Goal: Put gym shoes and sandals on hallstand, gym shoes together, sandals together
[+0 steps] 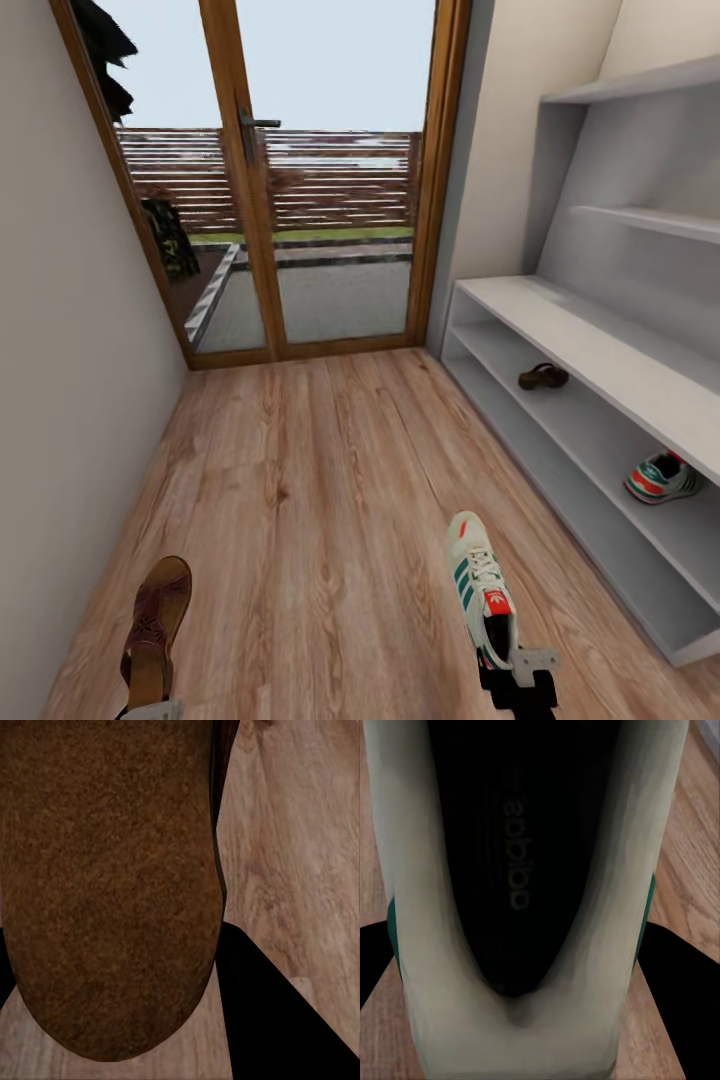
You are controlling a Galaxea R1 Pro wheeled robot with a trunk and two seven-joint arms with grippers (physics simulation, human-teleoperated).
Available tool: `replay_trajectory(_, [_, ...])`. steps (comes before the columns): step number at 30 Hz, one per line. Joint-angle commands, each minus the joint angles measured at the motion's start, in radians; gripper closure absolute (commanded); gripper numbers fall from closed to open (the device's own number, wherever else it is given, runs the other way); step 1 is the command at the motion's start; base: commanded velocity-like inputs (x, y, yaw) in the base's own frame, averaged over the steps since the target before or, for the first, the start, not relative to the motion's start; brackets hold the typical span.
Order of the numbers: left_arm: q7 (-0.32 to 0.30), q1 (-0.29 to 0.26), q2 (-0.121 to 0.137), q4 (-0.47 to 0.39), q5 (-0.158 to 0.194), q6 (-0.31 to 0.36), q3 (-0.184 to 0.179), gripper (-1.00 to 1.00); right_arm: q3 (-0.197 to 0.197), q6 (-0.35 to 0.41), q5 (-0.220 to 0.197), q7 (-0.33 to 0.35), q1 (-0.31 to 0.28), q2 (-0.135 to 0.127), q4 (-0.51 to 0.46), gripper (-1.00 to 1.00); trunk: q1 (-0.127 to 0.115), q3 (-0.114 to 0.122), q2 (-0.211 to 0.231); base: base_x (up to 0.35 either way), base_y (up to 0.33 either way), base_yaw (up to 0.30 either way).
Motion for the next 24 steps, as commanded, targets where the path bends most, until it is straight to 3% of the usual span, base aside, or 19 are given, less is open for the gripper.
replay_trajectory(1, [-0.005,-0.001,-0.001,0.0,-0.012,-0.003,0.009,1.0,0.004,-0.001,0.008,-0.01,-0.001,0.0,0.001,1.0,0.0,-0.001,0.0,0.337,0.079,0.0])
replay_trajectory(16, [-0.005,-0.001,-0.001,0.0,-0.012,-0.004,0.009,1.0,0.004,-0.001,0.008,-0.01,-0.001,0.0,0.001,1.0,0.0,-0.001,0.0,0.318,0.162,-0.009])
replay_trajectory(24, [-0.005,-0.001,-0.001,0.0,-0.012,-0.003,0.009,1.0,0.004,0.0,0.008,-0.011,-0.001,0.0,0.0,1.0,0.0,0.001,0.0,0.31,0.184,-0.216])
